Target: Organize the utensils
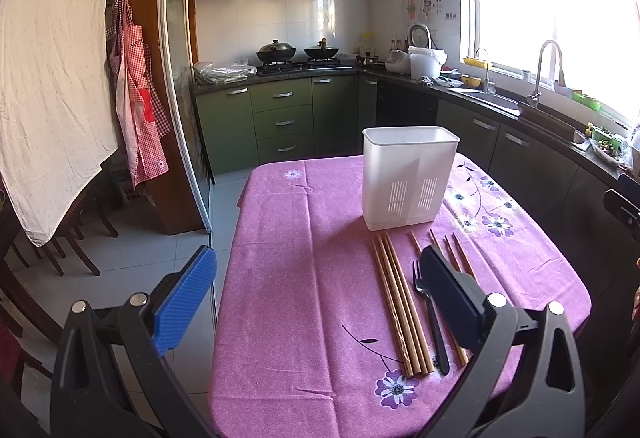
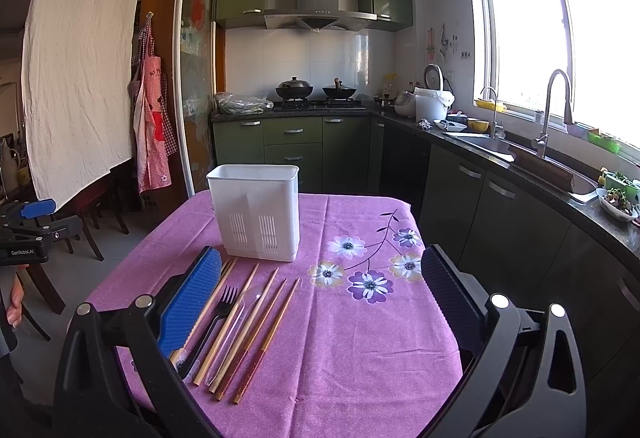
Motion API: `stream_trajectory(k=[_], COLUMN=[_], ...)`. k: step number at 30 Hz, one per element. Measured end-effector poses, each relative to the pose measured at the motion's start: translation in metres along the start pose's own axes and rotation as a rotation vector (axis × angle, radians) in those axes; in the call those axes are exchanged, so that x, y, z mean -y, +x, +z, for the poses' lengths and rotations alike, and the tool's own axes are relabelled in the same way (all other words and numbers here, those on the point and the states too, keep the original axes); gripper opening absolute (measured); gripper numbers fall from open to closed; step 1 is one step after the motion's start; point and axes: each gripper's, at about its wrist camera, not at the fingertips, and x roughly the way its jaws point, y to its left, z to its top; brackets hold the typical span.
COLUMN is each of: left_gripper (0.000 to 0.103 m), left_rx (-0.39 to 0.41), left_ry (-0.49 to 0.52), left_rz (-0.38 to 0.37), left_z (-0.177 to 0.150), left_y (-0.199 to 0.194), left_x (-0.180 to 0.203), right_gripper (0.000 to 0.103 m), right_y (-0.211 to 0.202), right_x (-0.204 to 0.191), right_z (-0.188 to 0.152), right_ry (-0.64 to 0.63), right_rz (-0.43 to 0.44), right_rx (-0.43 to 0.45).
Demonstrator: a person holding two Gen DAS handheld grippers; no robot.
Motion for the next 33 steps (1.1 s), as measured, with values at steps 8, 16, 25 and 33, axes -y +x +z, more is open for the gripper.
stream_trajectory(k=[8,16,25,33], left_gripper=[0.097,0.097,0.097,0.097], left_rx=[-0.002,-0.005,-0.055,-0.249], left_ry=[0.0,0.001,0.016,0.046], left_rz=[0.004,0.002,-0.029,-0.122], left_z=[-0.002,-0.002,-0.003,0.005], left_y=[-0.001,0.001,0.021,0.088], left_x=[-0.001,-0.001,0.004,0.027], right_gripper=[0.099,0.099,0.099,0.099], right_y=[0.005,0.008,0.028,0.085], right_x=[0.0,0.001,0.003,0.017], right_z=[-0.004,-0.004,-0.002,0.002], right_ry=[0.001,0.003,-0.014,0.025], right_rz=[0.002,0.002,0.021,0.081], right_rx=[-0.007,-0.018,-0.093,-0.264])
